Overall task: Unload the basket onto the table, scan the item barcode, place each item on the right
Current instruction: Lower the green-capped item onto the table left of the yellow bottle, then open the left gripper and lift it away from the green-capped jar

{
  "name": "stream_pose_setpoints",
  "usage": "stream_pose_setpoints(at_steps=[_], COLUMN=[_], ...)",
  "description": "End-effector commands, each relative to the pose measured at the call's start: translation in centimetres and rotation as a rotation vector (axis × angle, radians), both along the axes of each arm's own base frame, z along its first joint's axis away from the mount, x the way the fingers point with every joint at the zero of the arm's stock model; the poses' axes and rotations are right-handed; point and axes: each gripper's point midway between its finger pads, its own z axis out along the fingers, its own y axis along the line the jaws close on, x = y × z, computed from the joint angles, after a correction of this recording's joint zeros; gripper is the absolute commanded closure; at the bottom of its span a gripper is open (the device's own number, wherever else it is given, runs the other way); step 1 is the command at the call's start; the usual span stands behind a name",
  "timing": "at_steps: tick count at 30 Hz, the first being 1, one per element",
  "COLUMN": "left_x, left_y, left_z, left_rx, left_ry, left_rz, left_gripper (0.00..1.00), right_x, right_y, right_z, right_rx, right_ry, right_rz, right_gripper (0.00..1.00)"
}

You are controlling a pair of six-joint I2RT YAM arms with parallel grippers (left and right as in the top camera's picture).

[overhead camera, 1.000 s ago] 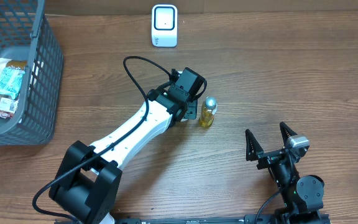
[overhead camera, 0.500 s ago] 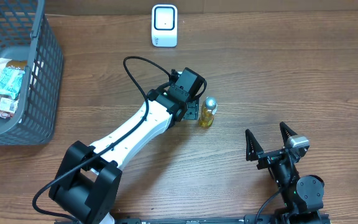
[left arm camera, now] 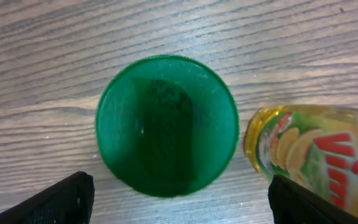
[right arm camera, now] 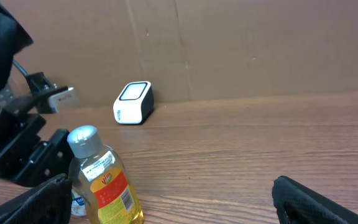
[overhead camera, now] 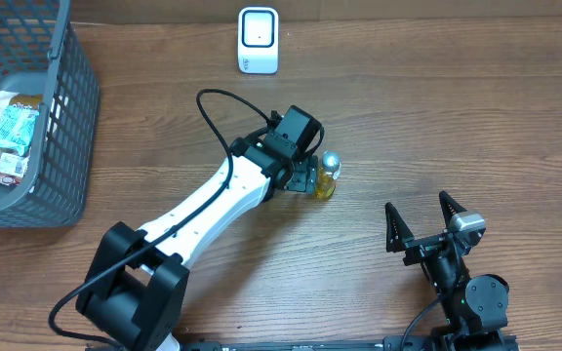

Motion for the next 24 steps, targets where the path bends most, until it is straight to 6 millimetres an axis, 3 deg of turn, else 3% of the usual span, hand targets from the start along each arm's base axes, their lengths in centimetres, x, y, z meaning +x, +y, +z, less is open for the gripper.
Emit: stream_pose_setpoints(at_steps=[1,6,10,17,24], left_x=[1.3,1.4,1.4,0.7,0.3], left_y=[-0.8,0.0,1.4,3.5,3.9], left_z=[6.7,10.7,12.3,11.7,11.3], left_rx=[-0.076,-0.099,-0.104,-0.066,-0.032], left_ry=[-0.125,-0.17,-0.184,-0.13,-0.113], left_rz=[-0.037,-0.03,-0.006,0.03,-0.008], left_gripper=[0.09,0.08,0.08,0.08,0.07], right_x=[0.0,0.0,0.0,0.0,0.0], right_y=[-0.2,-0.2,-0.2,-0.2,-0.2], right_z=[-0.2,-0.2,-0.2,-0.2,-0.2], right_rx=[-0.003,-0.003,-0.003,-0.003,-0.003], right_ry=[-0.005,-0.005,-0.005,-0.005,-0.005], right_rz=[-0.013,-0.013,-0.013,-0.013,-0.013], right_gripper=[0.0,0.0,0.0,0.0,0.0])
